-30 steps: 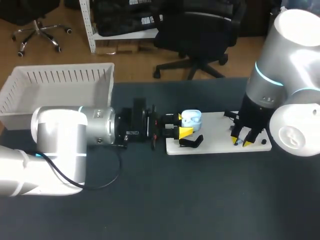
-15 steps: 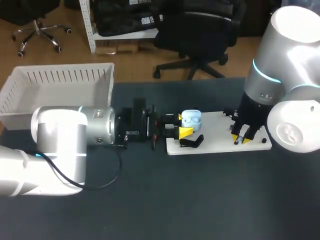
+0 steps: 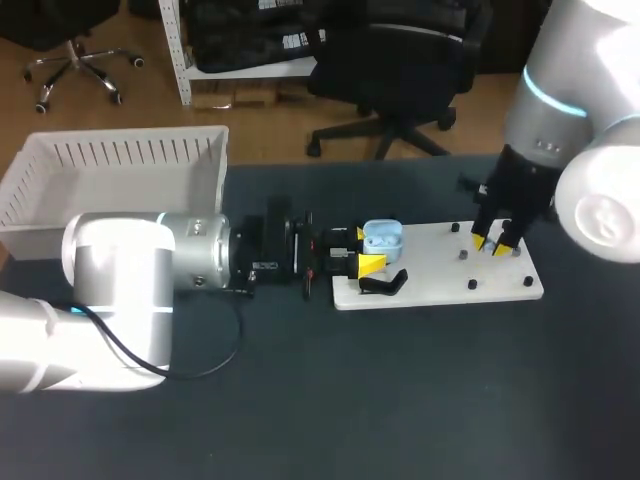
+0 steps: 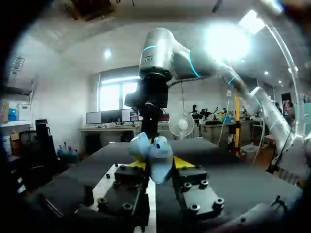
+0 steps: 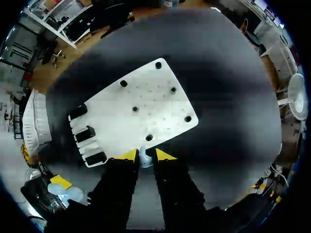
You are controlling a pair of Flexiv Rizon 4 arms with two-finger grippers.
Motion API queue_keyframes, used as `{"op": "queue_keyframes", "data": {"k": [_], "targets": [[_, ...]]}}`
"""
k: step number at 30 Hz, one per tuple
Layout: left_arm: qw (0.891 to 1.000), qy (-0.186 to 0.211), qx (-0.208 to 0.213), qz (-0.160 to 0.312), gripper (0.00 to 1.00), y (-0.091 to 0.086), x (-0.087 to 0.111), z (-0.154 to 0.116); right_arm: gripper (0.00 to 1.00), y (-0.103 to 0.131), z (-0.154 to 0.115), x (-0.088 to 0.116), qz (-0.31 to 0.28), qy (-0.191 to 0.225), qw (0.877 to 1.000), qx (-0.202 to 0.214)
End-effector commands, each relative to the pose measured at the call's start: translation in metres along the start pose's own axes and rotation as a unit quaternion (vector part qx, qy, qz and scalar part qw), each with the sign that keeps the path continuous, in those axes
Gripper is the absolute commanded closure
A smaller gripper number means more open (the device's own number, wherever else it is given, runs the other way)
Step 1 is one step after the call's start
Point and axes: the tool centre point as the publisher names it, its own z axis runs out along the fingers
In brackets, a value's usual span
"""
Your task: Pick up each earbud case from the left stands, insert the matching earbuds, close the lid, and place the case in the box.
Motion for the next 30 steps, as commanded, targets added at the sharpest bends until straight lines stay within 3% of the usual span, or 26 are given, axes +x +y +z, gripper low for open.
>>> {"op": "queue_keyframes", "data": {"k": [1,6,14,30], "targets": [[1.0,-0.001,-0.005,0.002,1.0,-0.002,0.0,0.0,1.0,0.001,-0.061,0.017,-0.001,0.002,1.0,-0.006],[1.0,-0.001,-0.005,0.002,1.0,-0.002,0.0,0.0,1.0,0.023,-0.097,0.04,-0.03,-0.014,0.999,0.0],[1.0,-0.001,-0.005,0.002,1.0,-0.002,0.0,0.0,1.0,0.056,-0.104,0.049,-0.046,-0.038,0.998,0.026],[1.0,-0.001,-0.005,0.002,1.0,-0.002,0.0,0.0,1.0,0.056,-0.104,0.049,-0.046,-0.038,0.998,0.026]]}}
